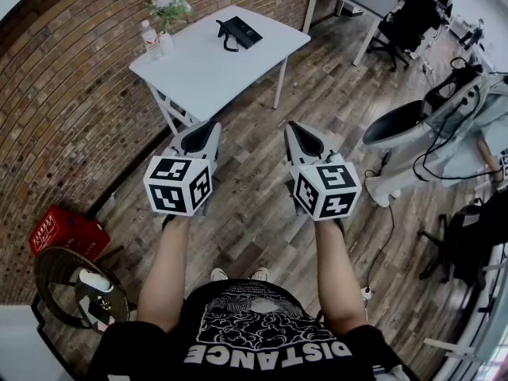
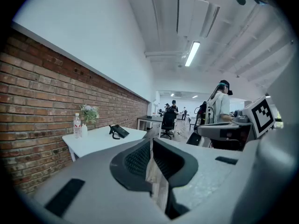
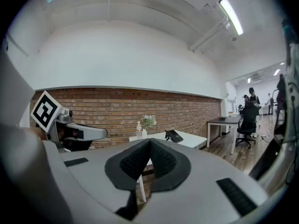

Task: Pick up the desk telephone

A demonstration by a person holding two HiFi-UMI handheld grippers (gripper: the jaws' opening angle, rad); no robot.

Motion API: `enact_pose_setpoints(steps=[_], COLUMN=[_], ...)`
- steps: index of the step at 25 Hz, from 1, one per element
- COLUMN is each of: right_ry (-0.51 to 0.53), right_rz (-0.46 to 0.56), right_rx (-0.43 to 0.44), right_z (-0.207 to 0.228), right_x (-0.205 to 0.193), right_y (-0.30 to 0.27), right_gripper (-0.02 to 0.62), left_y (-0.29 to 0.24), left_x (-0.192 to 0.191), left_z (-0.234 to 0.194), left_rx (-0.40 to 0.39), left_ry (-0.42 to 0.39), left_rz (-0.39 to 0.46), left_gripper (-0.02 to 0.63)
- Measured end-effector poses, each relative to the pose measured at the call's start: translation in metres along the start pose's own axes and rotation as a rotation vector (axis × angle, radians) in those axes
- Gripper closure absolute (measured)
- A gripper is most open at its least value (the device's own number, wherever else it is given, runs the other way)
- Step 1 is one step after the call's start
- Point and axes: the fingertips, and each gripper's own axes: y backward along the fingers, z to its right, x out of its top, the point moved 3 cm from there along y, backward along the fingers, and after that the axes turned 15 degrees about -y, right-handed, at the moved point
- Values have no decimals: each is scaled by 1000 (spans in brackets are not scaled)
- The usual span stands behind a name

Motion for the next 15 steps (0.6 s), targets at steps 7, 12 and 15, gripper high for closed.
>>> enact_pose_setpoints(steps=[7,12,15], right_ry=[-8,1,-3], right_rz=[-12,-31,-38], right_rx=[23,60,66], right_z=[19,29,40], right_x=[-2,-3,-4], right_y=[1,-3,-9], right_gripper=[594,592,592], left_y=[-11,-20,-32], left_x=[-4,-3,-2], left_z=[12,16,19], left_rx=[22,51,47], left_ry=[-4,21,31], left_rz=[-23,-17,-17], left_gripper=[581,581,580])
